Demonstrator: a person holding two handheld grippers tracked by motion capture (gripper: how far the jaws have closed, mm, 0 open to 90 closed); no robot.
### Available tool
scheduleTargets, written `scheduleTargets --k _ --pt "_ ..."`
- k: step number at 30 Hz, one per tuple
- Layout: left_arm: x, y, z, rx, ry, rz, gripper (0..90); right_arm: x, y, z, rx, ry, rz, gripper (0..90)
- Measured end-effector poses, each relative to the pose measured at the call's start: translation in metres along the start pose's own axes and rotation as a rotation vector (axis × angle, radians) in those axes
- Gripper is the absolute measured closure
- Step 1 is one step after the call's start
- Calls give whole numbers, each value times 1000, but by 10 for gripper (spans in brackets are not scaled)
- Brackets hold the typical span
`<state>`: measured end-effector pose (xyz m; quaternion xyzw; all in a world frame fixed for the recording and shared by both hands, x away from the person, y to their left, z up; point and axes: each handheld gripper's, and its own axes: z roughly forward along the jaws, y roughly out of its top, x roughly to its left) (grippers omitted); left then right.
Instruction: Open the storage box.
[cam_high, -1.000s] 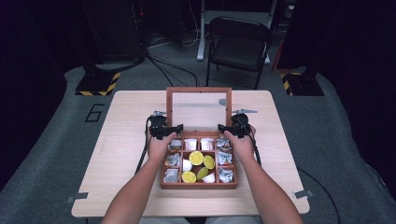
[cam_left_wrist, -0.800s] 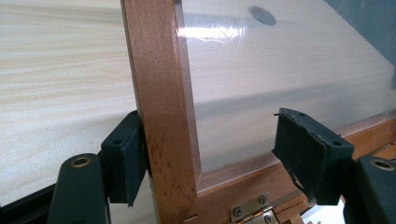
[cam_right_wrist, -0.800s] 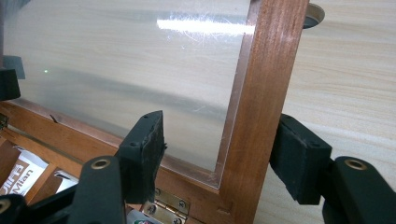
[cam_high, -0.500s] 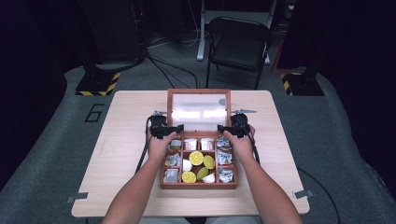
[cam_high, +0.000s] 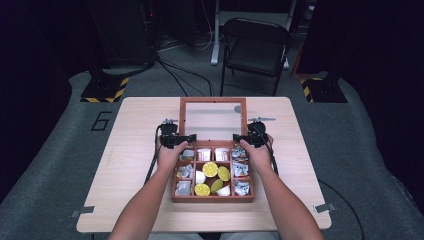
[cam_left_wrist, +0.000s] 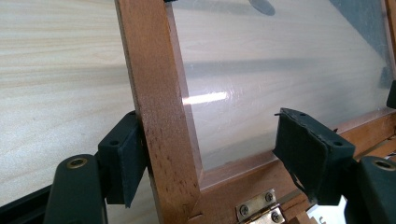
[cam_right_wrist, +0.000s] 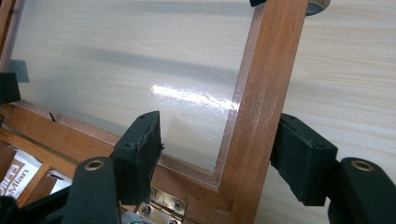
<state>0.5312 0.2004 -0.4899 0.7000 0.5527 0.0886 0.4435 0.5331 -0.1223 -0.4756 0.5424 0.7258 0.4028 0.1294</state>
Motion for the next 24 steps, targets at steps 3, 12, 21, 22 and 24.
scheduleTargets --k 3,12,21,22,24 --pt "0 0 0 3 3 -4 278 -1 0 1 3 -2 4 348" --pt "1 0 1 16 12 -7 271 -3 -1 2 6 7 6 345" --pt "4 -2 4 50 15 -43 250 -7 -3 6 36 15 59 332" --pt "4 -2 4 52 16 -44 250 -8 -3 7 39 22 67 332" --pt "4 -2 4 54 18 -37 249 -8 -3 7 42 22 67 332"
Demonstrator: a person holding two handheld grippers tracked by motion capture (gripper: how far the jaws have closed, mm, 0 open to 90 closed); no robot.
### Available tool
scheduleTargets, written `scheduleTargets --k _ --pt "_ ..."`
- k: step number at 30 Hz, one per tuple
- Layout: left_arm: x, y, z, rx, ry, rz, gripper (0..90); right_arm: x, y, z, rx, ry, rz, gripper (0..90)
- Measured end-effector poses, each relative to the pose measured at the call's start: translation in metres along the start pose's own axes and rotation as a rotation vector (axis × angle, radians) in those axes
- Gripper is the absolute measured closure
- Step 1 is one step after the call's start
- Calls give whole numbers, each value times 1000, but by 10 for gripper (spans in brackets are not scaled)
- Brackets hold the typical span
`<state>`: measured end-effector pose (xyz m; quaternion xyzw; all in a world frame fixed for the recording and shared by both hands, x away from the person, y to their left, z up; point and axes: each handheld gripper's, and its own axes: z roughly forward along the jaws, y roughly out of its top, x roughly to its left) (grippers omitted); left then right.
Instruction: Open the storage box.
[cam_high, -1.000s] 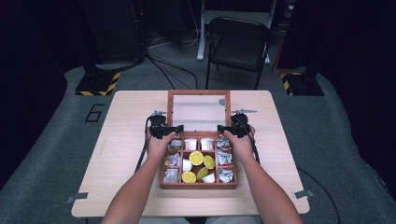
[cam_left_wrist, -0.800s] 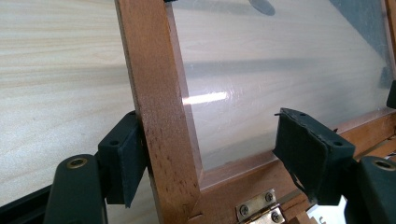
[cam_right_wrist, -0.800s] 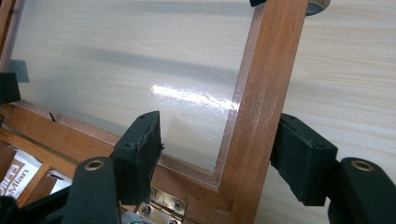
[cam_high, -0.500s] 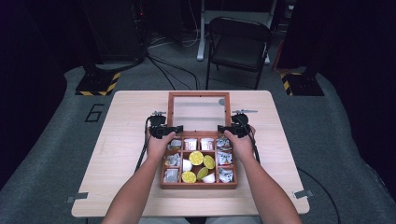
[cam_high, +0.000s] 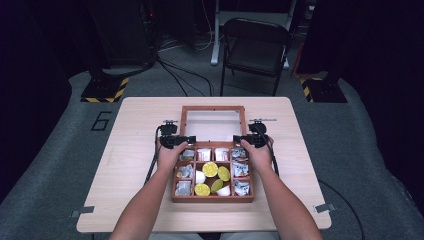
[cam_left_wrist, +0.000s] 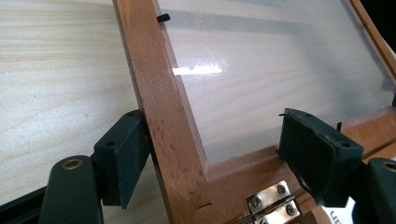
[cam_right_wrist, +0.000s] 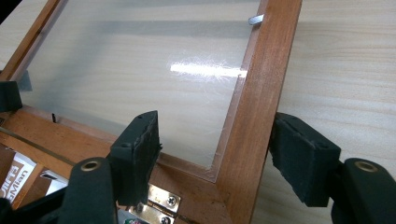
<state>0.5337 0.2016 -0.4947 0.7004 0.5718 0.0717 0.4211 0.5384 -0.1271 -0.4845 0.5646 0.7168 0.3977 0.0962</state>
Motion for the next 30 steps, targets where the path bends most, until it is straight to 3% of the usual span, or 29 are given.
scheduleTargets --k 13,17,27,30 --pt "1 1 0 6 -3 0 250 0 1 0 6 -2 1 332" --pt "3 0 1 19 -12 -28 251 -2 0 1 21 12 37 331" --pt "5 0 3 23 -17 -44 251 -4 -1 3 30 23 59 328" --pt "6 0 3 34 -21 -52 251 -4 -1 3 41 26 86 327"
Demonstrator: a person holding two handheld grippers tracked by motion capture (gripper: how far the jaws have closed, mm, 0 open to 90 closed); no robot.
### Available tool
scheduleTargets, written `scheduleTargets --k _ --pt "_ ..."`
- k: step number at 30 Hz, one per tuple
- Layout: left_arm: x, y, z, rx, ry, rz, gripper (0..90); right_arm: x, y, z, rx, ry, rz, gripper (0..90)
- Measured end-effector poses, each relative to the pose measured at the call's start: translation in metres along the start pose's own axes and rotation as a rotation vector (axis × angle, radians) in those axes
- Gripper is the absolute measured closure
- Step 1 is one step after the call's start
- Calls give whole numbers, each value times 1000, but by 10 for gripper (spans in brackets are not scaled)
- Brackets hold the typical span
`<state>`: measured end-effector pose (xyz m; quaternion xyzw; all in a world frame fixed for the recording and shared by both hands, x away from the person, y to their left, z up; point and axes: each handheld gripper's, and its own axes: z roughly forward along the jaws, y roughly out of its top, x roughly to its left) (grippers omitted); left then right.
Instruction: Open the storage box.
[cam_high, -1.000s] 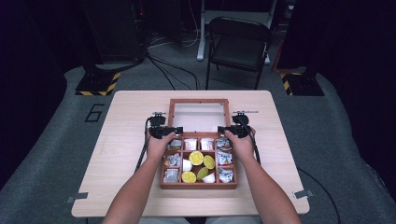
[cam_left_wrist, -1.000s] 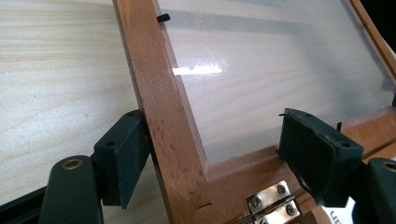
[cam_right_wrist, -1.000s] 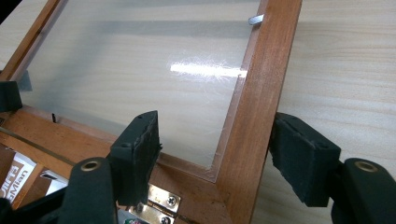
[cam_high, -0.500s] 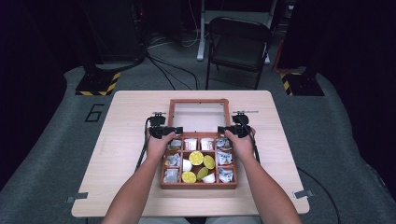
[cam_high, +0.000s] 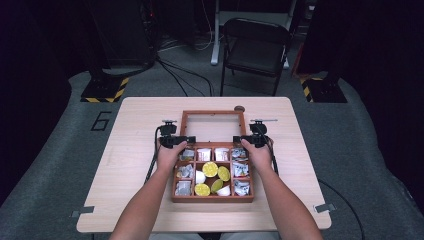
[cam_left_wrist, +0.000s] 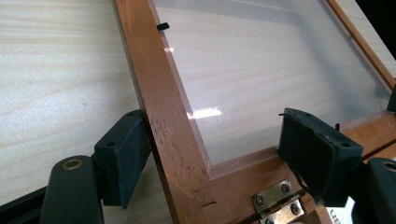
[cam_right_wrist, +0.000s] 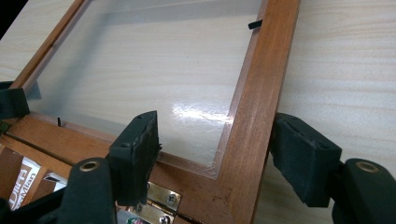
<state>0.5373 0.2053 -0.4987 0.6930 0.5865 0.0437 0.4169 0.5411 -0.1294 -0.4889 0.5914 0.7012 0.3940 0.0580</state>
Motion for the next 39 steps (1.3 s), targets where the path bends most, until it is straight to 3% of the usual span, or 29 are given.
scheduleTargets --k 12,16,22,26,32,37,39 --pt "1 0 1 8 3 -19 251 -2 0 1 12 7 24 325" --pt "1 0 1 12 9 -31 246 -2 0 2 25 13 56 325" --pt "1 0 1 9 15 -20 247 -3 -1 3 19 14 51 325" --pt "0 -1 0 8 13 -34 250 -3 -1 3 22 13 61 325" --pt "3 0 -4 7 10 -46 292 -3 -1 -1 29 7 75 353" --pt "6 2 -12 -21 10 -30 310 -3 0 -10 12 -23 33 357" --pt "7 3 -17 -35 2 -36 312 -1 2 -18 -7 -33 -11 360"
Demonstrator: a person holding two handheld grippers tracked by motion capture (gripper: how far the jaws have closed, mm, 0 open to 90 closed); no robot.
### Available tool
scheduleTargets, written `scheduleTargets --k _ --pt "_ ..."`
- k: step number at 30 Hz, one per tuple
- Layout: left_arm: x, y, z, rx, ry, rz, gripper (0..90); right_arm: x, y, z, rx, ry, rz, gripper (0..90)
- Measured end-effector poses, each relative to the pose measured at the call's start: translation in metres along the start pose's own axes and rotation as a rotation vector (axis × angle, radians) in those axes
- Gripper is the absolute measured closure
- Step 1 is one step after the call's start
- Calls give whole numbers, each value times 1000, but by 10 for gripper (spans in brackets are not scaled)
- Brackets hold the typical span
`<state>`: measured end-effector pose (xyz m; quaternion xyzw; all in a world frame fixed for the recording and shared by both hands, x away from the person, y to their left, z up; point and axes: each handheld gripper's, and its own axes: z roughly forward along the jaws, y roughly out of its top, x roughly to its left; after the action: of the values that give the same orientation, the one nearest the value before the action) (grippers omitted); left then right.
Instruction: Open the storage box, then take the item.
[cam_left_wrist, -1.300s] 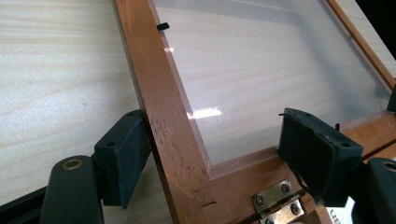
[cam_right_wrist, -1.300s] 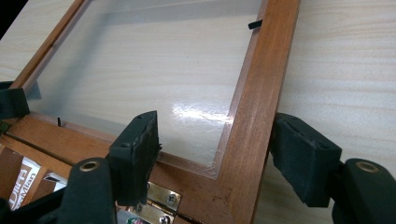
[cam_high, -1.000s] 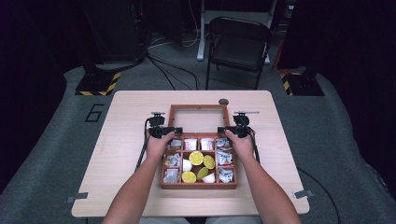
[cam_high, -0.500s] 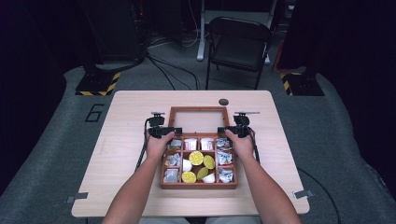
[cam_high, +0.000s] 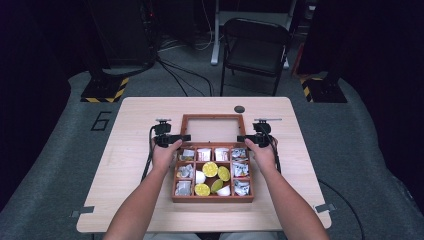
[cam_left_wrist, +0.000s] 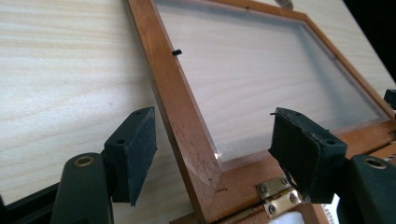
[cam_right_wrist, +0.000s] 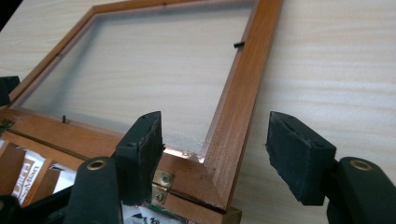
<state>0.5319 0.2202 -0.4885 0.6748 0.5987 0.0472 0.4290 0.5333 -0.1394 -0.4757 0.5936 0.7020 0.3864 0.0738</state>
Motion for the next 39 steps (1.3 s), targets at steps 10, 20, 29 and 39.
scheduleTargets --k 10,20,29,39 --pt "-6 4 -26 -30 -19 48 334 31 -2 -18 -65 28 -134 386" --pt "-11 4 -34 -40 -12 77 333 55 -13 -32 -76 78 -249 385" --pt "-11 4 -34 -38 -13 74 333 70 -29 -37 -51 88 -341 386" --pt "-14 4 -35 -37 -19 85 332 79 -46 -36 -15 142 -359 392"
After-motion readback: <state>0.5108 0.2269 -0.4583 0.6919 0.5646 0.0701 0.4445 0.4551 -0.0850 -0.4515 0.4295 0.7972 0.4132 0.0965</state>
